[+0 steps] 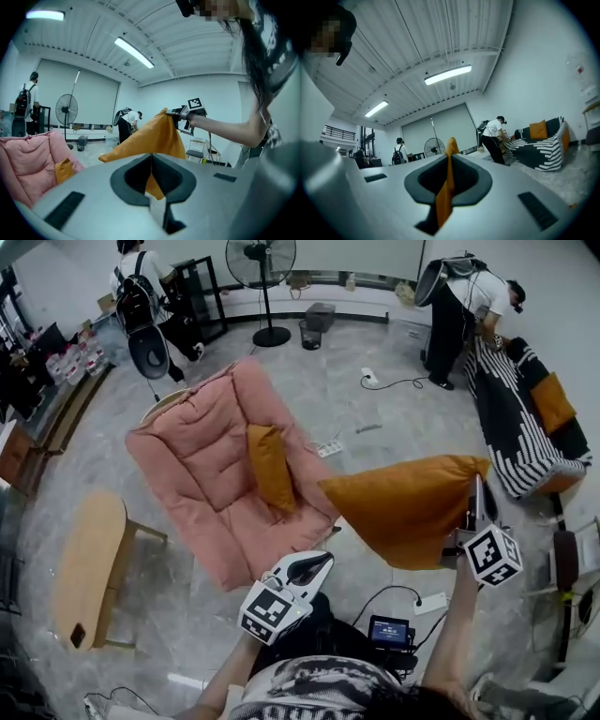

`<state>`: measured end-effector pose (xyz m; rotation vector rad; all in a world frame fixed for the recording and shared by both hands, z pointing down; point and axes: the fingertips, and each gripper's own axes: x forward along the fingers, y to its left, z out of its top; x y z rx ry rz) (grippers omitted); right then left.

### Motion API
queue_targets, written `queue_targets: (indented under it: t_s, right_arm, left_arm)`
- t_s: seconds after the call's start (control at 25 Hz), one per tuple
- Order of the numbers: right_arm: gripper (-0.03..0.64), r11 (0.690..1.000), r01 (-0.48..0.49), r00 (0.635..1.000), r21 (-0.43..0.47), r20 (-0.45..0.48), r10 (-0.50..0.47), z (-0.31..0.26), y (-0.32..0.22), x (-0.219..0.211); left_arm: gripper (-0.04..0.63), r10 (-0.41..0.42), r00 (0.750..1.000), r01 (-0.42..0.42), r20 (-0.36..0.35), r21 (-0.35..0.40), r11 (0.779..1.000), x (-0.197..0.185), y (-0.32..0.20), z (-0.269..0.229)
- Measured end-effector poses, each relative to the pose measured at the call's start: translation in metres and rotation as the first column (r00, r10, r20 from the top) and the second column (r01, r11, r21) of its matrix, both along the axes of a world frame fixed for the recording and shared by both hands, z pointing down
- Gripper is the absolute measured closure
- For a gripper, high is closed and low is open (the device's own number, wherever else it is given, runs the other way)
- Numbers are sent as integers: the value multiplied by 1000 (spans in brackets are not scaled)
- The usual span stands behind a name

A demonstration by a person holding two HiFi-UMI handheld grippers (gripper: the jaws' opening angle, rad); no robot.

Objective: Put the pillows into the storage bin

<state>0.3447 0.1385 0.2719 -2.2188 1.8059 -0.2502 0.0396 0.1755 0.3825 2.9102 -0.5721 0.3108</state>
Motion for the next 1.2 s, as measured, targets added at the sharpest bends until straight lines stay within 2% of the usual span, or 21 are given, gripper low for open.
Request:
queue_targets:
  t_s: [0.12, 0.44, 0.76, 1.0, 1.2]
  right_arm:
    - [601, 1000, -21, 1000, -21, 7, 21, 11, 2, 12]
    - [601, 997, -56, 998, -55, 6, 57, 33, -36, 52]
    - [601, 992, -92, 995, -89, 21, 95, 41, -116, 104]
    - [601, 986, -111, 991, -121, 62, 119, 52, -180, 132]
    - [601, 977, -146, 981, -154, 104, 163, 73, -225, 165]
  left_arm:
    - [581, 37, 999, -37, 6, 0, 999, 15, -9, 0]
    - [581, 97, 994, -96, 41, -29, 995, 61, -57, 20]
    - [581, 150, 988, -148, 35, -63, 987, 115, -147, 31]
    - [581, 185, 982, -184, 21, -43, 982, 149, -220, 28]
    - [581, 181, 983, -180, 13, -49, 982, 169, -256, 31]
